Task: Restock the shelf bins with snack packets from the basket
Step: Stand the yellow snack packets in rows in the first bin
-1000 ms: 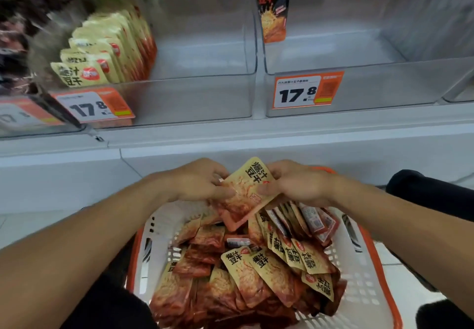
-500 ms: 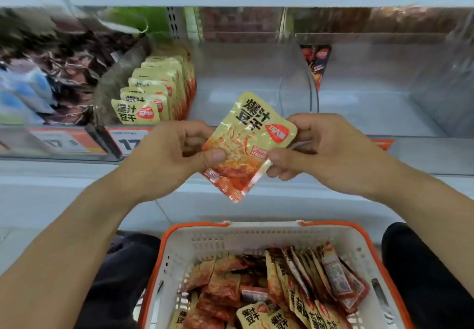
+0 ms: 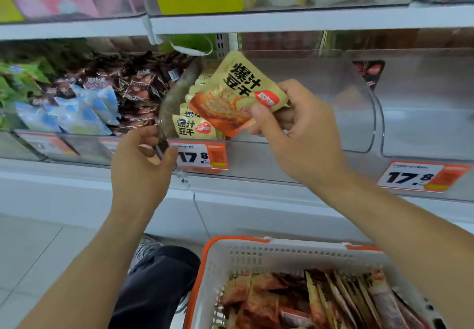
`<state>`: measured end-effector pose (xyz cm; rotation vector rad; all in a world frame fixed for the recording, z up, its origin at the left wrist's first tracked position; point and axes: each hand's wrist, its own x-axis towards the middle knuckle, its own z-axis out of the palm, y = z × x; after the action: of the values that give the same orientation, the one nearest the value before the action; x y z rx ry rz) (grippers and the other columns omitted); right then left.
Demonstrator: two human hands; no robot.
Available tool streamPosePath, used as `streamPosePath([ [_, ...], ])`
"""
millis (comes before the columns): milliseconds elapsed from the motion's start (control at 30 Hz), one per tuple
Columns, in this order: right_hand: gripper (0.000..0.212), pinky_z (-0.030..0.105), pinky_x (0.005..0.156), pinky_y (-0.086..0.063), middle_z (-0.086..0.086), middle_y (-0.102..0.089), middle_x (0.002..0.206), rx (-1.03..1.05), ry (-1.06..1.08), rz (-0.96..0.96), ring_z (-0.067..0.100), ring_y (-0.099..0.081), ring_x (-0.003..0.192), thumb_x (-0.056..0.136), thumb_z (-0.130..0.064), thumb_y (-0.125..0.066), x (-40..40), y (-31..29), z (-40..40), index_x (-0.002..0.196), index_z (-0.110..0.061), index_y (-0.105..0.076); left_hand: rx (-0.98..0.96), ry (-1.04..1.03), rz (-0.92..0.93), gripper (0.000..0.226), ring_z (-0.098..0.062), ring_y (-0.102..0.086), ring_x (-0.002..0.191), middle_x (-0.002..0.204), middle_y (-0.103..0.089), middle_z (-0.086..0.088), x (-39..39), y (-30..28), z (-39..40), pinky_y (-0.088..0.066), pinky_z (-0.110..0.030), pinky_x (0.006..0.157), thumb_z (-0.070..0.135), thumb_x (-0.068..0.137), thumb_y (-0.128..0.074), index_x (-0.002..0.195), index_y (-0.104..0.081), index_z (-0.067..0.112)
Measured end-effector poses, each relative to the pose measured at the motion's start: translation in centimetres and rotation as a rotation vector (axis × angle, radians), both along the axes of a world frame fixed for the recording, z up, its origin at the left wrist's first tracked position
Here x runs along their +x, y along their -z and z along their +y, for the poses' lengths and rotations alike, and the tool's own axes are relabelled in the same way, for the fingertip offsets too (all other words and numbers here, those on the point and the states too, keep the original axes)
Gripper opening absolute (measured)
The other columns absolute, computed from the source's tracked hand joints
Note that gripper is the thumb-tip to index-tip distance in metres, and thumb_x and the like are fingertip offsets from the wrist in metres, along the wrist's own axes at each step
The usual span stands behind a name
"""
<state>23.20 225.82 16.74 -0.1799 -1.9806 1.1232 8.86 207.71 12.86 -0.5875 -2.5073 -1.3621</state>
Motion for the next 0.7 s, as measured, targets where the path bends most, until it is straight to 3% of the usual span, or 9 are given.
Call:
streamPosePath([
  [100, 0.006, 0.045, 0.070, -0.059, -0.003, -0.074, 0.077, -0.042, -0.013, -0.057, 0.009, -0.072, 0.070, 0.096, -0.019, -0.063, -2.4, 1.3, -0.5, 0.094, -0.016, -0.058, 0.002, 0.020, 0.020, 0.038, -0.004, -0.055, 0.076, 0.096, -0.062, 0.001, 0.1, 0.5, 0.4, -0.037, -0.006, 0.061, 0.021, 0.084, -0.077, 0.117, -0.057, 0.019],
  [267, 0.016, 0.043, 0.071, -0.055, -0.002, -0.072, 0.082, 0.142, 0.046, -0.228, 0.020, -0.069, 0.079, 0.094, -0.030, -0.064, -4.9, 2.3, -0.3, 0.097, -0.014, -0.065, 0.048, 0.006, 0.034, 0.040, 0.012, -0.051, 0.072, 0.087, -0.052, 0.008, -0.1, 0.2, 1.3, -0.039, -0.005, 0.061, 0.022, 0.083, -0.080, 0.113, -0.052, 0.020],
  [533, 0.022, 0.038, 0.077, -0.054, -0.003, -0.072, 0.078, 0.268, 0.034, -0.454, 0.021, -0.064, 0.084, 0.096, -0.032, -0.061, -6.9, 0.5, -0.7, 0.085, -0.018, -0.073, 0.067, -0.007, 0.029, 0.049, -0.006, -0.051, 0.074, 0.096, -0.054, 0.005, -0.1, 0.6, 1.6, -0.038, -0.016, 0.062, 0.026, 0.080, -0.083, 0.119, -0.053, 0.019],
  [700, 0.023, 0.029, 0.068, -0.047, -0.004, -0.069, 0.074, 0.363, 0.033, -0.581, 0.019, -0.062, 0.078, 0.096, -0.028, -0.061, -7.4, -0.6, -1.0, 0.082, -0.016, -0.075, 0.068, -0.008, 0.034, 0.051, -0.014, -0.054, 0.082, 0.099, -0.054, 0.003, -0.2, 0.8, 1.6, -0.035, -0.015, 0.061, 0.026, 0.081, -0.082, 0.122, -0.053, 0.019],
])
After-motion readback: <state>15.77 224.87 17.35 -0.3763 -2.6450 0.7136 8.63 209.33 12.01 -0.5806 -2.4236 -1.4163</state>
